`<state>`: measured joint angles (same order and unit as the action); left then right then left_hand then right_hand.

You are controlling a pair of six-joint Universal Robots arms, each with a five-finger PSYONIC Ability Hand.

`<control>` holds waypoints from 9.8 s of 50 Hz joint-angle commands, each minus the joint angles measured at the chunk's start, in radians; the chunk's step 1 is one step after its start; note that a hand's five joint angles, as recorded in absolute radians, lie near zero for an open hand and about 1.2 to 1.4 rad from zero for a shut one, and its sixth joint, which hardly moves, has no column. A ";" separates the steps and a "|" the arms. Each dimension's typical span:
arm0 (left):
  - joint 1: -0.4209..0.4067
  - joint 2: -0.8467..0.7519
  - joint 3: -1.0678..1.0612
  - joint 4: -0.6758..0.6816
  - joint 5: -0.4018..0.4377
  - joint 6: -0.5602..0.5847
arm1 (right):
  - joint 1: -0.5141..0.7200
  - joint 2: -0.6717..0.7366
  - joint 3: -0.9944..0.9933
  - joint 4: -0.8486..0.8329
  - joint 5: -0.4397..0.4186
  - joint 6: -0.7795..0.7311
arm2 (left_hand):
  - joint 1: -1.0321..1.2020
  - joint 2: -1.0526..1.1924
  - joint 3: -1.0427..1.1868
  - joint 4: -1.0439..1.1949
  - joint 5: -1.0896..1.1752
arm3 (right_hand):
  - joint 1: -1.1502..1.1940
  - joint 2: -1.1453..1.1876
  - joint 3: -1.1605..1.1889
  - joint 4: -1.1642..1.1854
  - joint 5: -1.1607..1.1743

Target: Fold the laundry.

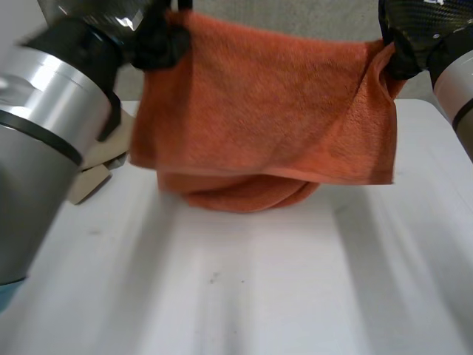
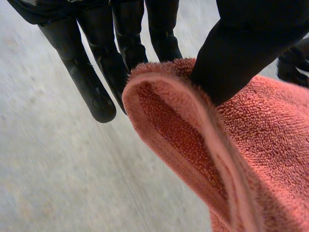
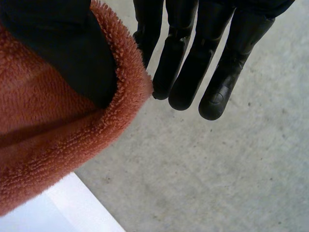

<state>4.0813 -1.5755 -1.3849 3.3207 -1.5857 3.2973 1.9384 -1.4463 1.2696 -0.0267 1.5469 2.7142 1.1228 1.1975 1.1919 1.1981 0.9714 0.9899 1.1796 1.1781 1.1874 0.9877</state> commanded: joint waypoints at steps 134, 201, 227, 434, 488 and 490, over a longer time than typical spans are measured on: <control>0.162 0.120 -0.163 -0.067 0.012 0.062 | -0.061 -0.009 -0.168 0.382 -0.277 -0.050 | 0.273 0.199 0.204 0.198 0.250 | 0.406 0.217 0.218 0.209 0.234; 0.245 -0.610 0.040 -0.156 0.170 0.076 | -0.116 0.294 0.039 0.324 -0.200 -0.063 | 0.273 0.199 0.204 0.198 0.250 | -0.744 -0.933 -0.932 -0.941 -0.916; 0.260 -0.457 -0.094 -0.159 0.148 0.088 | -0.170 0.744 -0.538 0.610 -0.398 -0.386 | 0.273 0.199 0.204 0.198 0.250 | -0.503 -0.693 -0.691 -0.700 -0.675; 0.245 -0.235 -0.290 0.126 0.053 0.140 | -0.058 0.558 0.001 0.344 -0.358 -0.157 | 0.273 0.199 0.204 0.198 0.250 | 0.114 -0.076 -0.074 -0.084 -0.059; 0.289 -0.116 -0.319 -0.248 0.059 0.370 | -0.228 0.030 0.208 0.571 -0.232 -0.570 | 0.273 0.199 0.204 0.198 0.250 | 0.406 0.217 0.218 0.209 0.234; 0.291 -0.178 -0.306 -0.248 0.059 0.390 | -0.222 0.096 0.202 0.541 -0.216 -0.564 | 0.273 0.199 0.204 0.198 0.250 | 0.406 0.217 0.218 0.209 0.234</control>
<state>4.3707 -1.6135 -1.6933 3.0791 -1.5263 3.5956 1.7088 -1.4301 1.4310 0.5546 1.3117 2.1966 1.1596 1.2005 1.1965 1.2027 0.9733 0.9894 1.1730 1.1833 1.1892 0.9913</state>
